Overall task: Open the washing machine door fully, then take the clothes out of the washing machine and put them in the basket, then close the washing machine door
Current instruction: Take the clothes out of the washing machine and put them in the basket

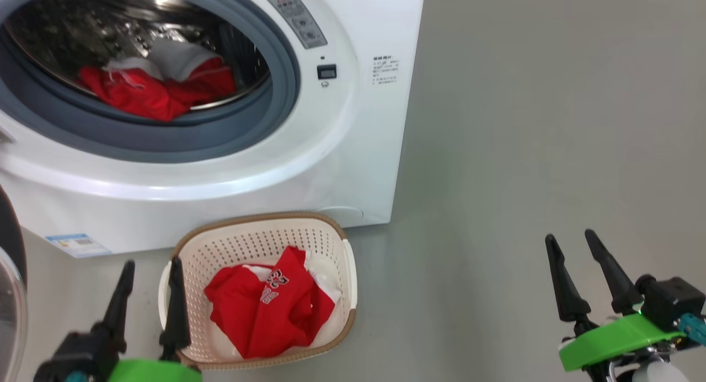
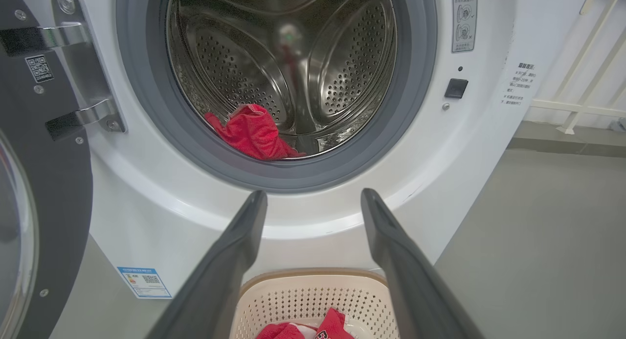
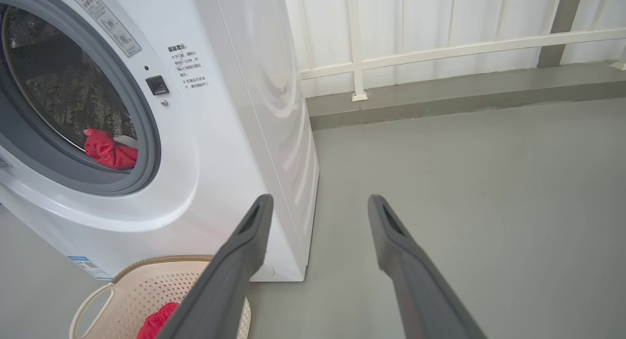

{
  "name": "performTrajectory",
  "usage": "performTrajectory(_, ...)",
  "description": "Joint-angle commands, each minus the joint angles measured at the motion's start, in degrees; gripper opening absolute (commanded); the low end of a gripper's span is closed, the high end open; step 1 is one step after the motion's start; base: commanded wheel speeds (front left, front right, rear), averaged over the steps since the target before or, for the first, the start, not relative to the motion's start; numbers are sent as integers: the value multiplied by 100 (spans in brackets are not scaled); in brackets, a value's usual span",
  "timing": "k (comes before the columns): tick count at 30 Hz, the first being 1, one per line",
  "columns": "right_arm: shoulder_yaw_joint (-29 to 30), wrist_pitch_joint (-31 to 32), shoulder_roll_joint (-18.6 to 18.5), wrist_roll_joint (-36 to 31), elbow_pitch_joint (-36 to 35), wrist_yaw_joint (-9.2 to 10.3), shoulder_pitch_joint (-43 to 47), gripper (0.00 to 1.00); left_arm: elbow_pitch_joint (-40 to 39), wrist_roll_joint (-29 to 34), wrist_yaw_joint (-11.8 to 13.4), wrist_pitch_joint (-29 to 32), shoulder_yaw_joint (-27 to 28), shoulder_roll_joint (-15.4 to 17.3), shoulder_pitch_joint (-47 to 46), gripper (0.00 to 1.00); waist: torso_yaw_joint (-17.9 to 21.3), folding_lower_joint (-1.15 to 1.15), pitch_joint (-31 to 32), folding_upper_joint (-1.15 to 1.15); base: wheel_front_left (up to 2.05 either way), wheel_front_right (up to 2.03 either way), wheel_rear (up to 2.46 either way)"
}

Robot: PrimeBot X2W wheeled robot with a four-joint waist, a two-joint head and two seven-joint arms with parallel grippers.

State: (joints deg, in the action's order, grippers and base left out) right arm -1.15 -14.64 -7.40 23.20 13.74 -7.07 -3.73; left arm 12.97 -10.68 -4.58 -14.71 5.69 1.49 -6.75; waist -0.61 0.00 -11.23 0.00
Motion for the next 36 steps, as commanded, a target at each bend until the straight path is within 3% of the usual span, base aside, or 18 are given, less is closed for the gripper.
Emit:
performTrajectory(1, -105, -36, -94, 41, -143, -42, 92, 100, -294, -34, 54, -29, 159, 139, 214, 100, 8, 0, 214, 0, 0, 0, 0)
performTrajectory(11, -78, -36, -102, 55, -228, -42, 511, 100, -802, -200, 200, -29, 124, 139, 998, 100, 52, 0, 442, 0, 0, 0, 0)
performTrajectory(24, -46, -36, -109, 54, -266, -42, 479, 100, -887, -292, 288, -29, 92, 139, 1006, 100, 115, 0, 354, 0, 0, 0, 0)
performTrajectory(31, -62, -36, -62, 45, -291, -42, 394, 100, -638, -313, 302, -29, 24, 139, 690, 100, 151, 0, 148, 0, 0, 0, 0)
performTrajectory(36, -107, -36, -5, 41, -319, -42, 187, 100, -220, -148, 298, -29, 27, 139, -130, 100, 230, 0, -207, 0, 0, 0, 0)
